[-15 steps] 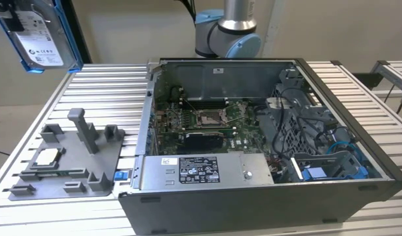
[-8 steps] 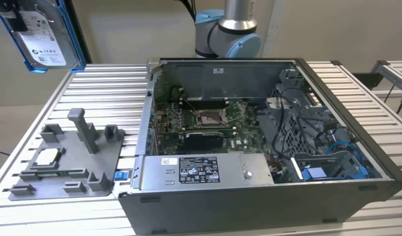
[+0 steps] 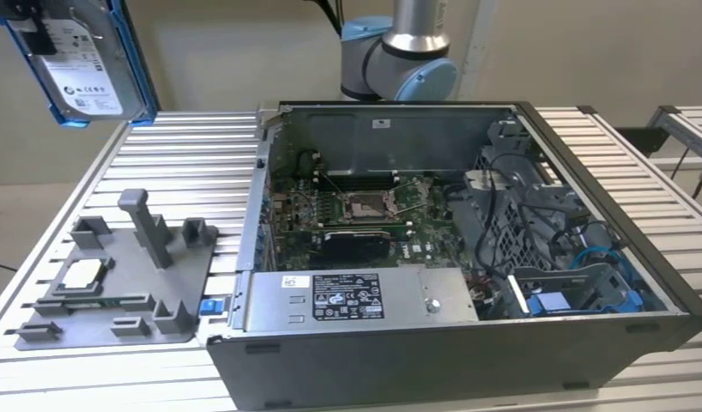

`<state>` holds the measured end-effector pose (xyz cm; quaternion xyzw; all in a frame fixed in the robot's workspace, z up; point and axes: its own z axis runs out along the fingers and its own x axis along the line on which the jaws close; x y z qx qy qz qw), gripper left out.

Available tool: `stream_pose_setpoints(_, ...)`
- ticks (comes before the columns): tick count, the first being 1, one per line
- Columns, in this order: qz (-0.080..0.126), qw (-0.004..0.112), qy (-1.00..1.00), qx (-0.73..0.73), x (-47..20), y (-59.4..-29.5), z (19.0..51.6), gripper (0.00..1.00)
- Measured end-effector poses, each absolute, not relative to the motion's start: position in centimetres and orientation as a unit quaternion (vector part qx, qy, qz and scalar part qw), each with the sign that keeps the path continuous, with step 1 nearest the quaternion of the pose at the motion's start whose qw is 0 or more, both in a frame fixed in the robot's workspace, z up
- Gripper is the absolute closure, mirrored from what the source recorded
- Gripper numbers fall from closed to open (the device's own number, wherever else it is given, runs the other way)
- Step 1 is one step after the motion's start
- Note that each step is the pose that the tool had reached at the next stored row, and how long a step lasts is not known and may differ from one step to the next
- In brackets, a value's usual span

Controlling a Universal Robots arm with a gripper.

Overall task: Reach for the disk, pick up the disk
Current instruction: 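Pick up the disk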

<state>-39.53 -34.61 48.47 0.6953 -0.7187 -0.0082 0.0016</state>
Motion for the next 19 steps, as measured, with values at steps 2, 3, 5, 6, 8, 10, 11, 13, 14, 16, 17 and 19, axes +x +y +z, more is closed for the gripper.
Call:
stream_pose_setpoints(2,-0.008,0.002,-0.719,0.695,-39.3,-34.6,48.5,1.0)
stream_pose_setpoints(3,-0.008,0.002,-0.719,0.695,-39.1,-34.6,48.5,1.0)
stream_pose_setpoints(5,-0.008,0.002,-0.719,0.695,-38.7,-34.6,48.5,1.0)
stream_pose_setpoints(6,-0.008,0.002,-0.719,0.695,-38.5,-34.6,48.5,1.0)
stream_pose_setpoints(8,-0.008,0.002,-0.719,0.695,-38.0,-34.6,48.5,1.0)
stream_pose_setpoints(10,-0.008,0.002,-0.719,0.695,-37.5,-34.6,48.5,1.0)
stream_pose_setpoints(11,-0.008,0.002,-0.719,0.695,-37.3,-34.6,48.5,1.0)
stream_pose_setpoints(13,-0.008,0.002,-0.719,0.695,-36.9,-34.6,48.5,1.0)
stream_pose_setpoints(14,-0.008,0.002,-0.719,0.695,-36.7,-34.6,48.5,1.0)
stream_pose_setpoints(16,-0.008,0.002,-0.719,0.695,-36.3,-34.6,48.5,1.0)
stream_pose_setpoints(17,-0.008,0.002,-0.719,0.695,-36.2,-34.6,48.5,1.0)
stream_pose_setpoints(19,-0.008,0.002,-0.719,0.695,-35.9,-34.6,48.5,1.0)
